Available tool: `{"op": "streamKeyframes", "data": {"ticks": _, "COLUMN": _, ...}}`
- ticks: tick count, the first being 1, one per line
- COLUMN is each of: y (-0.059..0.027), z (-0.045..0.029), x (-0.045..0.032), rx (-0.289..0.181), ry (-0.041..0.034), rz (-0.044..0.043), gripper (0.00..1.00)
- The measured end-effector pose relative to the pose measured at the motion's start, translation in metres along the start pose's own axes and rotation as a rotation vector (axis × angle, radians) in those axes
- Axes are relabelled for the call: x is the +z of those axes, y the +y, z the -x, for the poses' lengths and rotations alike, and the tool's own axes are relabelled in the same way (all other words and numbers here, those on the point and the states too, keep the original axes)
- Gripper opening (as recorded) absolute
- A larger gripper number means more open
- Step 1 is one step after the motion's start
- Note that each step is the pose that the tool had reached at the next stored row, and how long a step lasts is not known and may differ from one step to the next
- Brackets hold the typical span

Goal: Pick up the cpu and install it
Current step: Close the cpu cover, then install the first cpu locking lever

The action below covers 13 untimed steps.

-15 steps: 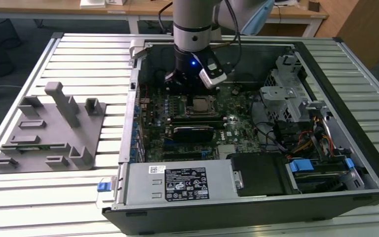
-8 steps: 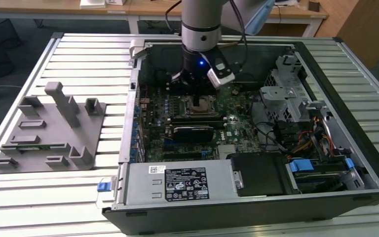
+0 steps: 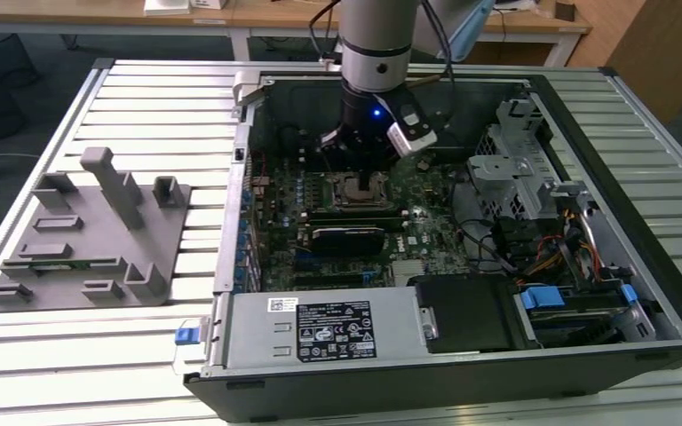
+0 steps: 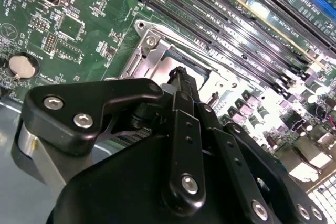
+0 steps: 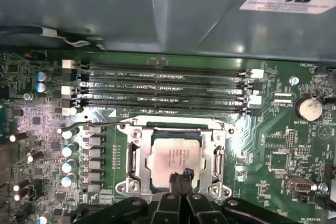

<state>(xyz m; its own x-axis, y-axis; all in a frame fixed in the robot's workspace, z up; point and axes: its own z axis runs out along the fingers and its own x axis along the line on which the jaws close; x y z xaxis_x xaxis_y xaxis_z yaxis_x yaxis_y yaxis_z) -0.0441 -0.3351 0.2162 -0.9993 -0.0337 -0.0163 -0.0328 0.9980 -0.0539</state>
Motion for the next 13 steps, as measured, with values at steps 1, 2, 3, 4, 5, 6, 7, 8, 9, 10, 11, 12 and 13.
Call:
{"op": "streamKeyframes", "data": {"ticks": 1, "y": 0.0000, "z": 0.0000, "x": -0.0009, "rx": 0.000, "ry": 0.0000, "rz": 0.0001, "gripper": 0.11}}
{"op": "streamKeyframes", "data": {"ticks": 2, "y": 0.0000, "z": 0.0001, "x": -0.0024, "rx": 0.000, "ry": -0.0001, "rz": 0.0003, "gripper": 0.11}}
{"op": "streamKeyframes", "data": {"ticks": 3, "y": -0.0002, "z": 0.0001, "x": -0.0047, "rx": 0.000, "ry": -0.0002, "rz": 0.0004, "gripper": 0.11}}
{"op": "streamKeyframes", "data": {"ticks": 4, "y": -0.0003, "z": 0.0001, "x": -0.0073, "rx": 0.000, "ry": -0.0001, "rz": 0.0003, "gripper": 0.11}}
{"op": "streamKeyframes", "data": {"ticks": 5, "y": -0.0005, "z": 0.0002, "x": -0.0101, "rx": 0.000, "ry": -0.0001, "rz": 0.0002, "gripper": 0.11}}
{"op": "streamKeyframes", "data": {"ticks": 6, "y": -0.0006, "z": 0.0002, "x": -0.0125, "rx": 0.000, "ry": -0.0001, "rz": 0.0003, "gripper": 0.11}}
{"op": "streamKeyframes", "data": {"ticks": 7, "y": -0.0007, "z": 0.0003, "x": -0.0140, "rx": 0.000, "ry": -0.0001, "rz": 0.0002, "gripper": 0.11}}
{"op": "streamKeyframes", "data": {"ticks": 8, "y": -0.0007, "z": 0.0003, "x": -0.0144, "rx": 0.000, "ry": -0.0002, "rz": 0.0004, "gripper": 0.11}}
{"op": "streamKeyframes", "data": {"ticks": 9, "y": -0.0006, "z": 0.0003, "x": -0.0143, "rx": 0.000, "ry": -0.0003, "rz": 0.0009, "gripper": 0.11}}
{"op": "streamKeyframes", "data": {"ticks": 10, "y": -0.0006, "z": 0.0003, "x": -0.0143, "rx": 0.000, "ry": -0.0004, "rz": 0.0009, "gripper": 0.11}}
{"op": "streamKeyframes", "data": {"ticks": 11, "y": -0.0007, "z": 0.0003, "x": -0.0145, "rx": 0.000, "ry": -0.0002, "rz": 0.0013, "gripper": 0.11}}
{"op": "streamKeyframes", "data": {"ticks": 12, "y": -0.0007, "z": 0.0003, "x": -0.0145, "rx": 0.000, "ry": -0.0002, "rz": 0.0019, "gripper": 0.11}}
{"op": "streamKeyframes", "data": {"ticks": 13, "y": -0.0007, "z": 0.0003, "x": -0.0145, "rx": 0.000, "ry": -0.0002, "rz": 0.0019, "gripper": 0.11}}
